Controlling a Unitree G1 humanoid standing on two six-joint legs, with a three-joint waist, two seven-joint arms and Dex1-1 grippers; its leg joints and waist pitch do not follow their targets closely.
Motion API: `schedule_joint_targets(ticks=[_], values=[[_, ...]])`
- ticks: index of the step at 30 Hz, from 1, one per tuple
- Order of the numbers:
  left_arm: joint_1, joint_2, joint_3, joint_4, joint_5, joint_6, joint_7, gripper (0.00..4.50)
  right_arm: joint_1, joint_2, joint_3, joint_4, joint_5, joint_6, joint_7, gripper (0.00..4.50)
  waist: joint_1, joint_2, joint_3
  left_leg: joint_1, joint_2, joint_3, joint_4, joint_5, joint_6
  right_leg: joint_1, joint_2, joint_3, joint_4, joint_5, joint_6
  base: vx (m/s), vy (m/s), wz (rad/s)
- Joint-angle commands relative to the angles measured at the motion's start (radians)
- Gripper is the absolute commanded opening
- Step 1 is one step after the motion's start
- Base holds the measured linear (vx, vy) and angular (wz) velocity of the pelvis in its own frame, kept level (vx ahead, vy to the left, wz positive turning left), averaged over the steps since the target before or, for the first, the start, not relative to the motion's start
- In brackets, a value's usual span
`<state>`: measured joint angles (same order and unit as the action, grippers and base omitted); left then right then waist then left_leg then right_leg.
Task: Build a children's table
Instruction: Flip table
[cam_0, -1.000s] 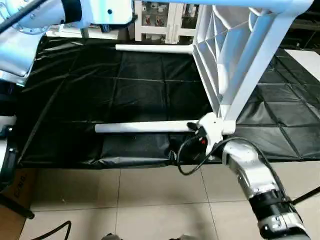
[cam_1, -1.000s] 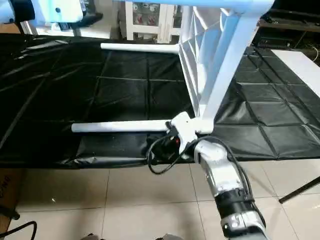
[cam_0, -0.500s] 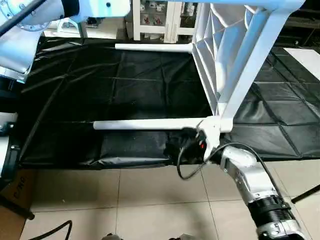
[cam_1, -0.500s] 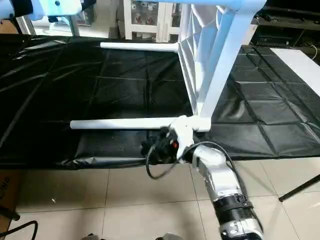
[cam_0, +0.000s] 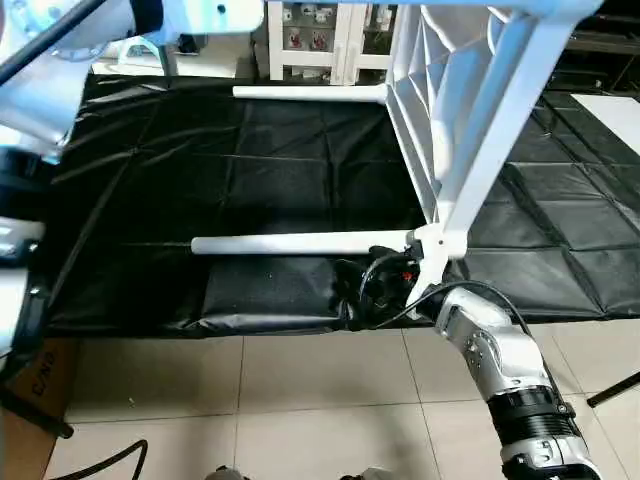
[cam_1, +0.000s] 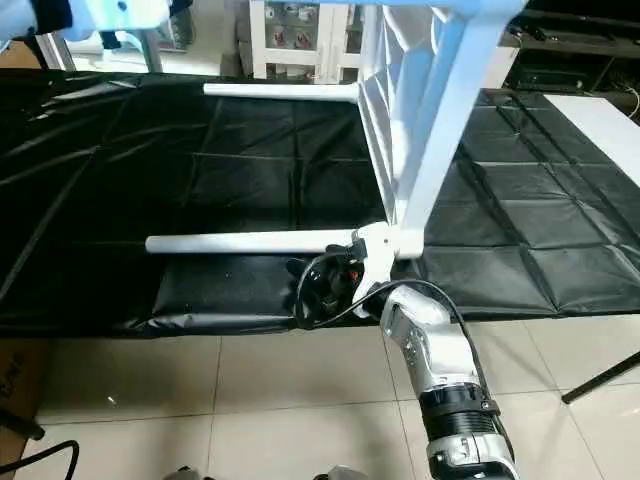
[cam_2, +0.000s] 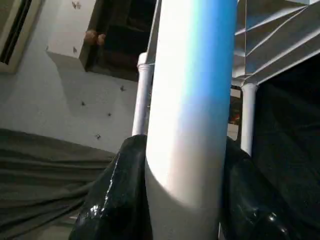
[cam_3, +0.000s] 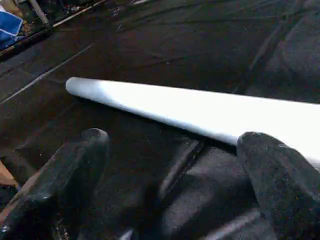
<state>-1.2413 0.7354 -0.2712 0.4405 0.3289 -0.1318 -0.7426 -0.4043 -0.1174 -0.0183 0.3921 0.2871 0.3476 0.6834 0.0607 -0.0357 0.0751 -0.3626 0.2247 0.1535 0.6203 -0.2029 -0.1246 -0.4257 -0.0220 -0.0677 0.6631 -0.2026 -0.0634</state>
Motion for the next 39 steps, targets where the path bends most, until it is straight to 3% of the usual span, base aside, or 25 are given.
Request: schedule_joint_targets(ticks=[1, 11, 14, 17, 22, 26, 30, 34, 39], values=[[-0.028, -0.018, 0.073, 0.035, -0.04, 0.067, 0.064, 1.64, 0.002, -0.008, -0.002, -0.026, 0.008, 0.016, -0.01, 4.5, 0.003, 0.015, -0.089, -0.005, 0.0, 0.007, -0.054, -0.011, -0.01, 0.099, -0.095, 0.067, -0.066, 0.088, -0.175, 0.0, 0.0, 0.0], [-0.063, -0.095, 0.194, 0.061, -0.138, 0.195, 0.151, 1.64, 0.003, -0.008, 0.001, -0.033, 0.008, 0.025, -0.016, 4.5, 0.004, 0.016, -0.098, -0.017, -0.01, 0.007, -0.046, 0.055, 0.029, 0.108, -0.09, 0.065, -0.058, 0.183, -0.175, 0.0, 0.0, 0.0], [-0.051, -0.153, 0.284, 0.0, -0.242, 0.27, 0.183, 1.65, -0.018, 0.006, -0.026, -0.02, 0.018, 0.008, -0.048, 4.5, 0.006, 0.017, -0.1, -0.018, -0.011, 0.01, -0.044, 0.074, 0.047, 0.106, -0.089, 0.065, -0.054, 0.236, -0.187, 0.0, 0.0, 0.0], [-0.037, -0.182, 0.339, -0.031, -0.291, 0.284, 0.215, 1.68, -0.038, 0.019, -0.054, -0.009, 0.032, -0.023, -0.071, 4.5, 0.01, 0.021, -0.102, -0.019, -0.011, 0.01, -0.041, 0.087, 0.067, 0.102, -0.089, 0.062, -0.05, 0.262, -0.2, 0.0, 0.0, 0.0], [0.008, -0.223, 0.409, -0.093, -0.345, 0.306, 0.245, 1.68, -0.081, 0.036, -0.112, 0.011, 0.056, -0.092, -0.12, 4.5, 0.019, 0.022, -0.109, -0.02, -0.01, 0.011, -0.035, 0.138, 0.091, 0.098, -0.085, 0.06, -0.038, 0.331, -0.213, 0.0, 0.0, 0.0], [0.063, -0.257, 0.455, -0.16, -0.344, 0.373, 0.279, 1.68, -0.105, 0.035, -0.136, 0.023, 0.065, -0.118, -0.132, 4.5, 0.028, 0.023, -0.12, -0.02, -0.008, 0.01, -0.025, 0.218, 0.132, 0.095, -0.084, 0.057, -0.02, 0.445, -0.227, 0.0, 0.0, 0.0], [0.132, -0.294, 0.474, -0.22, -0.352, 0.419, 0.335, 1.67, -0.115, 0.028, -0.138, 0.018, 0.066, -0.128, -0.127, 4.5, 0.026, 0.018, -0.112, -0.025, -0.007, 0.012, -0.028, 0.177, 0.142, 0.094, -0.086, 0.057, -0.03, 0.383, -0.231, 0.0, 0.0, 0.0], [0.242, -0.349, 0.481, -0.301, -0.363, 0.438, 0.384, 1.67, -0.115, 0.027, -0.139, 0.021, 0.066, -0.142, -0.123, 4.5, 0.028, 0.018, -0.112, -0.026, -0.009, 0.014, -0.027, 0.164, 0.135, 0.095, -0.086, 0.058, -0.033, 0.347, -0.218, 0.0, 0.0, 0.0], [0.39, -0.434, 0.536, -0.351, -0.417, 0.384, 0.425, 1.67, -0.109, 0.026, -0.137, 0.019, 0.058, -0.159, -0.129, 4.5, 0.026, 0.014, -0.109, -0.027, -0.009, 0.015, -0.029, 0.128, 0.121, 0.094, -0.085, 0.059, -0.043, 0.247, -0.192, 0.0, 0.0, 0.0]])
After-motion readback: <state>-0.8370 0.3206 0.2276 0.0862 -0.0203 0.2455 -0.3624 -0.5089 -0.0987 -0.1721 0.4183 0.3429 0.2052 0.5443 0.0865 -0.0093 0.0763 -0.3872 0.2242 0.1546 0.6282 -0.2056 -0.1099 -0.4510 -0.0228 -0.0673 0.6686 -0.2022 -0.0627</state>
